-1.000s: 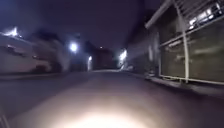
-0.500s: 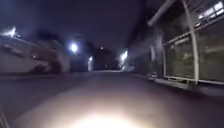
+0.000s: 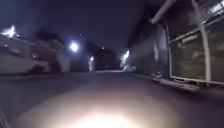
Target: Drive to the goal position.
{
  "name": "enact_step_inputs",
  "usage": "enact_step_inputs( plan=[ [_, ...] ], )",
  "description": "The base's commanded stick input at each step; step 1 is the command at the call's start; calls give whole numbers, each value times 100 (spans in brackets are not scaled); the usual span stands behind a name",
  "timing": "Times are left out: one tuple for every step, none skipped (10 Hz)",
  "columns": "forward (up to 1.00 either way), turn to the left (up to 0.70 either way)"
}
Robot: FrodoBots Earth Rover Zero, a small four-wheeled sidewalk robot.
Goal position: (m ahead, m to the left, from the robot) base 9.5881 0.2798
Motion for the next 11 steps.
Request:
enact_step_inputs(
  plan=[
    [70, 0],
    [70, 0],
    [70, 0],
    [70, 0],
    [70, 0],
    [70, 0],
    [70, 0],
    [70, 0],
    [70, -4],
    [70, -35],
    [70, -34]
  ],
)
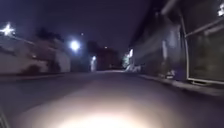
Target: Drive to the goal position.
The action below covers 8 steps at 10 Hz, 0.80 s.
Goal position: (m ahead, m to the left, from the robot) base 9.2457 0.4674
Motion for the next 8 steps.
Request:
enact_step_inputs(
  plan=[
    [70, -29],
    [70, -24],
    [70, -19],
    [70, -4],
    [70, 0],
    [70, 0],
    [70, 0],
    [70, 0]
  ],
)
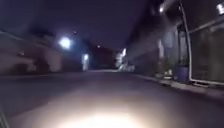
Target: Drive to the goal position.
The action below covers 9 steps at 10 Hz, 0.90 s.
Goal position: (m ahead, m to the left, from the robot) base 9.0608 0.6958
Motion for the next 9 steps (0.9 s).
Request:
enact_step_inputs(
  plan=[
    [70, 0],
    [70, 0],
    [70, 0],
    [70, 0],
    [70, 0],
    [70, 0],
    [70, 0],
    [70, 0],
    [70, -18]
  ],
)
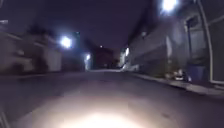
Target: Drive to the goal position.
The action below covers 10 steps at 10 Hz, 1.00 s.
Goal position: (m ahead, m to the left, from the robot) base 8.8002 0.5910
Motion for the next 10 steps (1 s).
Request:
enact_step_inputs(
  plan=[
    [70, -35],
    [70, -32],
    [70, -19],
    [70, -6],
    [70, 0],
    [70, 0],
    [70, 0],
    [70, 0],
    [70, 0],
    [70, 0]
  ],
)
